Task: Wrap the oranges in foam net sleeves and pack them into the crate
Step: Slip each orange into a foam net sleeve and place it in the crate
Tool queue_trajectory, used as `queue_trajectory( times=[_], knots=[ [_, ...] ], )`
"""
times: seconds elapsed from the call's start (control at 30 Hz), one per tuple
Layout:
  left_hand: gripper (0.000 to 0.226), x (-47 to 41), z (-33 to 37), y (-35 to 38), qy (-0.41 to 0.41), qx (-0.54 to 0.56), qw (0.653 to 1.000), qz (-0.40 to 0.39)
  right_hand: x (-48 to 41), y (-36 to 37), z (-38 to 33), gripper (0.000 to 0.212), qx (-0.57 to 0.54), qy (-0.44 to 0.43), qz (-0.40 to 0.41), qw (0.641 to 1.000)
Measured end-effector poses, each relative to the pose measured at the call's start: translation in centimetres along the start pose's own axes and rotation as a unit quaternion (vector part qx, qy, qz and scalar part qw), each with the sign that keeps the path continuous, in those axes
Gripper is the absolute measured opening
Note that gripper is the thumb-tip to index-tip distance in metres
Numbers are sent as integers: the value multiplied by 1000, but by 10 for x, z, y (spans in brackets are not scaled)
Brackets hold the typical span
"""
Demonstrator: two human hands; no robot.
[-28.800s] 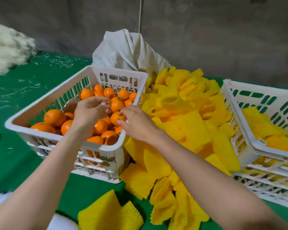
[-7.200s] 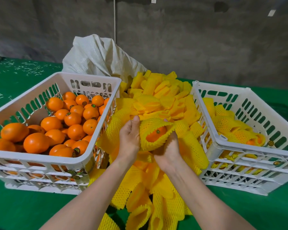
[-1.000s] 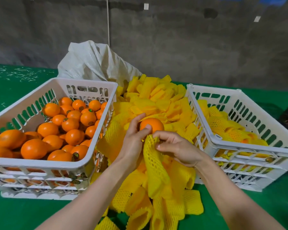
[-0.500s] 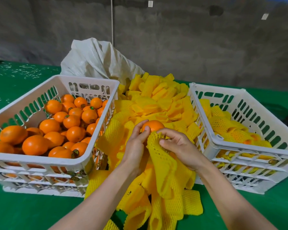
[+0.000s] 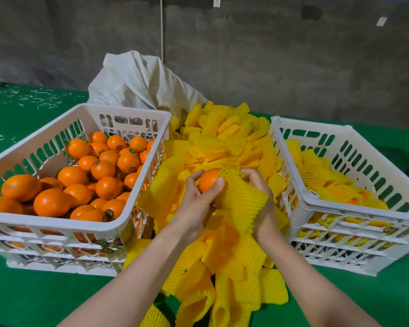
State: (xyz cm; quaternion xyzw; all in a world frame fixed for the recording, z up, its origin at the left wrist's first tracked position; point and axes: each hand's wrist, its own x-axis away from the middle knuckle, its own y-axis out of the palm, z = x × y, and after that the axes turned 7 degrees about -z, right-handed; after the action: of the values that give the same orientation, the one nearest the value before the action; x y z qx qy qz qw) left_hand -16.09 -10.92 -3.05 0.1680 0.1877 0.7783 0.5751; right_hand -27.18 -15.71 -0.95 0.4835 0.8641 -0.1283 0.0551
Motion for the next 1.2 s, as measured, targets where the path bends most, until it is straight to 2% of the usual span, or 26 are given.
queue_trajectory(
  times=[0.07, 0.1, 0.2, 0.27, 0.3, 0.33, 0.4, 0.43, 0.47, 0.53, 0.6, 0.67, 0.77, 0.83, 0.9, 0.97, 1.07, 1.17, 1.2],
  knots=[
    [48, -1, -1, 7, 16, 18, 999, 33, 4, 10, 10, 13, 109, -41, 33, 993],
    [45, -3, -4, 7, 17, 15, 999, 34, 5, 14, 14, 14, 125, -77, 44, 988],
    [34, -6, -3, 9, 20, -96, 994, 51, 7, 21, 17, 12, 143, -133, 53, 979],
    [46, -8, 2, 6, 25, -131, 989, 62, 8, 22, 13, 7, 124, -103, 39, 986],
    [57, -8, 5, 4, 22, -121, 991, 61, 6, 22, 12, 7, 64, -61, 35, 996],
    [63, -9, 7, 1, 15, -89, 994, 65, 4, 21, 7, 13, -47, -3, 31, 998],
    [52, -7, 8, -6, -12, -13, 996, 82, -1, 19, -1, 18, -265, 96, 16, 959],
    [46, -6, 7, -8, -31, 5, 997, 77, -3, 17, -2, 20, -299, 124, 13, 946],
    [44, -5, 5, -10, -51, 22, 997, 62, -5, 16, -2, 26, -278, 139, 18, 950],
    [48, -3, 2, -10, -66, 70, 995, 16, -6, 14, -3, 47, -170, 115, 16, 979],
    [59, -2, 3, -7, -67, 88, 994, -3, -11, 11, -4, 41, -106, 81, 26, 991],
    [73, -2, 4, -6, -87, 100, 991, -20, -16, 7, -6, 30, -126, 81, 35, 988],
    [76, 2, 4, -6, -95, 95, 987, -87, -20, 5, -4, 37, -177, 79, 30, 981],
    [72, 3, 4, -7, -84, 131, 980, -125, -19, 8, -3, 33, -192, 83, 23, 978],
    [60, 1, 7, -5, -67, 192, 970, -136, -18, 11, -4, 27, -186, 83, 34, 979],
    [45, -1, 9, -2, -54, 211, 970, -107, -19, 13, -3, 26, -158, 63, 61, 984],
    [35, -3, 8, 2, -30, 153, 987, -46, -21, 14, -2, 34, -160, 49, 54, 984],
    [37, -4, 8, 6, 23, 45, 998, 43, -21, 20, -4, 20, -253, 123, 32, 959],
    [38, -5, 10, 6, 32, 14, 997, 73, -21, 21, -2, 24, -285, 147, 23, 947]
  ],
)
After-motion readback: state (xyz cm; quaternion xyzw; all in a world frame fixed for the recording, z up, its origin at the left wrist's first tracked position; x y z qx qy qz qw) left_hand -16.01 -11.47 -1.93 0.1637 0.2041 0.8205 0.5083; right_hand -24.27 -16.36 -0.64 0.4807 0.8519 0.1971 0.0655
